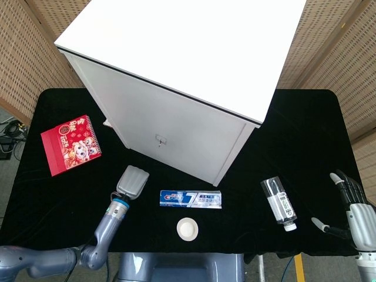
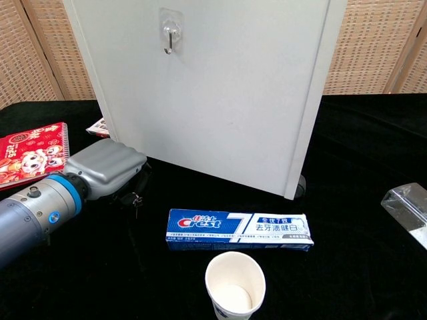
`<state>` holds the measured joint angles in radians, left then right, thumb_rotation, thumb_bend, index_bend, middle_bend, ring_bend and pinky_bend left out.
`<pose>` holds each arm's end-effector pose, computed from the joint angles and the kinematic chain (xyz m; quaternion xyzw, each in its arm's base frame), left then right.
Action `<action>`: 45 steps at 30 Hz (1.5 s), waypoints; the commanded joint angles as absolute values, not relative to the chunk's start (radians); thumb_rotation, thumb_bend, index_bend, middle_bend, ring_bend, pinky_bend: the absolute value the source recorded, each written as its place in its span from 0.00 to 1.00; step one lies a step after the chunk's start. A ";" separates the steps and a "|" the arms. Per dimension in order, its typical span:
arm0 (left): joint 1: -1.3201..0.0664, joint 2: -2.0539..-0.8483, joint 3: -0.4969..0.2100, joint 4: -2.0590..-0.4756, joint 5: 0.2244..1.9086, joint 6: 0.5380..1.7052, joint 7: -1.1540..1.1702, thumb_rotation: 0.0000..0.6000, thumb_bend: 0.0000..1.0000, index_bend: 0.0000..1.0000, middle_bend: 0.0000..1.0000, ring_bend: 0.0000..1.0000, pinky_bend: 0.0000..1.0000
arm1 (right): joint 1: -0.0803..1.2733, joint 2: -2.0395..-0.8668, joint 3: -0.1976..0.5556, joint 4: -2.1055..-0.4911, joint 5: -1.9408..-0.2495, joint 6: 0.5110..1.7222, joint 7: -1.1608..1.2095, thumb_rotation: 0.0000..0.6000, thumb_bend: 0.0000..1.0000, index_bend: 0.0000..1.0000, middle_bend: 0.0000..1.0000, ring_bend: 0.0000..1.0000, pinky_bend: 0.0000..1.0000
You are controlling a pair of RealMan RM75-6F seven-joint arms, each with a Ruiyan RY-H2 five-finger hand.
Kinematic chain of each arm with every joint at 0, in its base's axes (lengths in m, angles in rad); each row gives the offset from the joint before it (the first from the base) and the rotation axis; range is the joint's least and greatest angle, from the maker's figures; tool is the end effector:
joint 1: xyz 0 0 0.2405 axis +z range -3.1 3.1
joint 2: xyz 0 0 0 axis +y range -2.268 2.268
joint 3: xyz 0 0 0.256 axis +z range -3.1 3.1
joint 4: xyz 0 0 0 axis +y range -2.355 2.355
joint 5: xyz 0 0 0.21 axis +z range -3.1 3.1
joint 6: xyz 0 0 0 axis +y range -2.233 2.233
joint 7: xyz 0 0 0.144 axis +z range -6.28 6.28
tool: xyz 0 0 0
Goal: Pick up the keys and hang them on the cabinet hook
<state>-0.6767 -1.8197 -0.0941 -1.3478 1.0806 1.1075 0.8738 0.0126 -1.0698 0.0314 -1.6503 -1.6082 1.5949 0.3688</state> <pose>-0.1516 0.2975 -0.0870 -0.7979 -0.2358 -0.2571 0.4917 -0.3000 -0.1540 0.1769 0.5212 -0.4596 0.5130 0.5039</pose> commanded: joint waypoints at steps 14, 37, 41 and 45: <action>-0.708 -1.522 -0.065 -1.601 1.425 1.200 0.771 1.00 0.45 0.57 0.88 0.83 0.74 | 0.006 -1.067 0.024 -1.664 -1.631 1.613 0.354 1.00 0.09 0.00 0.00 0.00 0.00; -0.818 -1.395 -0.190 -1.704 1.485 1.128 0.853 1.00 0.44 0.57 0.88 0.83 0.74 | 0.008 -1.065 0.027 -1.659 -1.622 1.608 0.369 1.00 0.09 0.00 0.00 0.00 0.00; -0.823 -1.393 -0.204 -1.708 1.473 1.133 0.862 1.00 0.44 0.57 0.88 0.83 0.74 | 0.009 -1.065 0.027 -1.657 -1.623 1.606 0.372 1.00 0.09 0.00 0.00 0.00 0.00; -0.825 -1.389 -0.210 -1.713 1.463 1.134 0.869 1.00 0.44 0.57 0.88 0.83 0.74 | 0.010 -1.065 0.026 -1.657 -1.623 1.605 0.371 1.00 0.09 0.00 0.00 0.00 0.00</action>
